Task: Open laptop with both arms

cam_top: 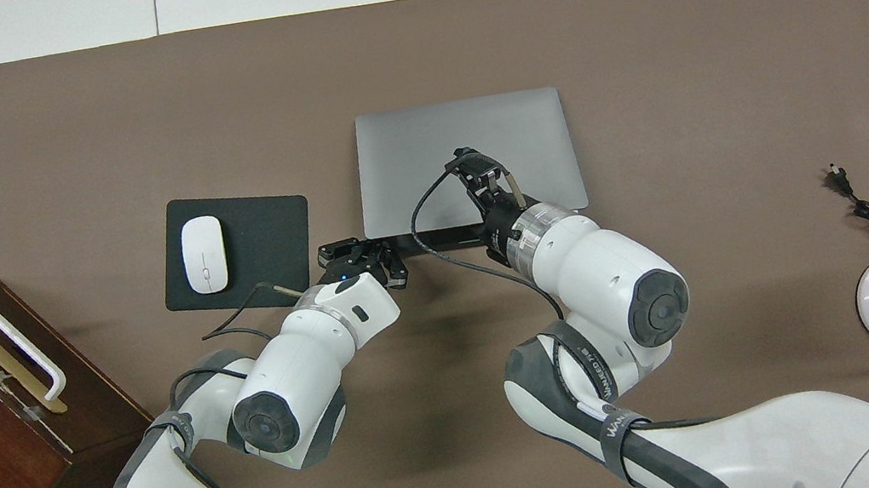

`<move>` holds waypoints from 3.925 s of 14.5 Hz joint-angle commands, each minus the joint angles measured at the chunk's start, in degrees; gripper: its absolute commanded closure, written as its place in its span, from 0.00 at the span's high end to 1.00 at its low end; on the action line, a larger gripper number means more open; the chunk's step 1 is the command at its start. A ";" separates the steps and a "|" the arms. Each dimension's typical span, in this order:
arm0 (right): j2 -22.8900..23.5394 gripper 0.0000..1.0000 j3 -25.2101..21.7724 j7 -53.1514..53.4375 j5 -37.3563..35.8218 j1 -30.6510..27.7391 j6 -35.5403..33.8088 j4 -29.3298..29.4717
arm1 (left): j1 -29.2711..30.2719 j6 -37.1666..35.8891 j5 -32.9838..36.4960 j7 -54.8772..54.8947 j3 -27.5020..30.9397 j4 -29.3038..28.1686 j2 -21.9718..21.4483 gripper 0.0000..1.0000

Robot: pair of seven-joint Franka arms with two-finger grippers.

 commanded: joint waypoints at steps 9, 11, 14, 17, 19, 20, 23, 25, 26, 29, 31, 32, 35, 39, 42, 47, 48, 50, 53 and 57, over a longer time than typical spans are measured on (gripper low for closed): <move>1.93 1.00 -2.44 -2.19 0.25 -0.36 -18.46 15.15 | -0.23 0.79 -0.07 1.10 0.76 0.96 1.82 0.00; 2.11 1.00 -3.23 -2.19 0.07 -0.36 -22.34 18.49 | -0.23 0.79 -0.07 1.10 0.76 0.96 1.82 0.00; 2.20 1.00 -3.49 -2.19 -0.46 -0.53 -27.35 22.27 | -0.23 0.87 -0.07 1.10 0.76 0.96 1.99 0.00; 3.51 1.00 -4.37 -2.19 -1.95 -0.62 -30.43 26.05 | -0.23 0.87 -0.07 1.10 0.76 1.05 2.17 0.00; 4.56 1.00 -4.46 -2.19 -2.56 -0.80 -33.59 29.39 | -0.23 0.96 -0.07 1.10 0.68 1.05 2.17 0.00; 5.26 1.00 -4.90 -2.19 -3.09 -0.80 -35.26 31.49 | -0.23 0.96 -0.07 1.10 0.68 1.13 2.17 0.00; 6.67 1.00 -4.99 -2.28 -3.36 -0.89 -38.87 35.54 | -0.23 0.96 -0.07 1.10 0.68 1.13 2.17 0.00; 7.29 1.00 -4.99 -2.36 -3.88 -0.97 -40.80 37.39 | -0.23 0.96 -0.07 1.10 0.68 1.13 2.17 0.00; 7.90 1.00 -5.08 -2.36 -4.15 -1.06 -41.60 38.62 | -0.23 0.96 -0.07 1.10 0.68 1.13 2.17 0.00; 9.14 1.00 -5.25 -2.45 -4.50 -1.06 -43.36 41.44 | -0.23 0.96 -0.07 1.10 0.68 1.05 2.17 0.00; 10.01 1.00 -5.87 -2.54 -4.68 -1.06 -44.06 42.67 | -0.23 0.96 -0.07 1.10 0.68 1.13 2.17 0.00; 10.45 1.00 -5.87 -2.45 -4.68 -1.06 -44.06 43.55 | -0.23 0.96 -0.07 1.10 0.68 1.13 2.17 0.00; 12.91 1.00 -5.96 -2.54 -5.73 -1.06 -44.24 46.62 | -0.23 0.96 -0.07 1.10 0.68 1.13 2.17 0.00; 15.72 1.00 -5.96 -2.45 -6.00 -1.06 -44.86 50.58 | -0.23 0.96 -0.07 1.10 0.68 1.13 2.17 0.00; 17.66 1.00 -5.96 -2.45 -6.08 -0.97 -44.68 52.87 | -0.23 0.96 -0.07 1.10 0.68 1.13 2.17 0.00; 18.19 1.00 -5.96 -2.45 -6.70 -0.97 -44.77 53.84 | -0.23 0.96 0.02 1.10 0.68 1.13 2.17 0.00; 18.19 1.00 -5.96 -2.45 -6.70 -0.97 -44.77 53.84 | -0.23 0.96 -0.07 1.10 0.68 1.13 2.17 0.00; 18.28 1.00 -5.96 -2.54 -6.70 -0.97 -44.77 53.84 | -0.23 0.96 -0.07 1.10 0.68 1.13 2.17 0.00; 17.93 1.00 -6.13 -3.33 -6.70 -1.06 -46.07 53.93 | -0.23 0.96 -0.07 1.10 0.68 1.13 2.17 0.00; 13.63 1.00 -7.27 -9.28 -6.70 -1.24 -53.99 53.84 | -0.23 0.96 -0.07 1.02 0.68 1.13 2.17 0.00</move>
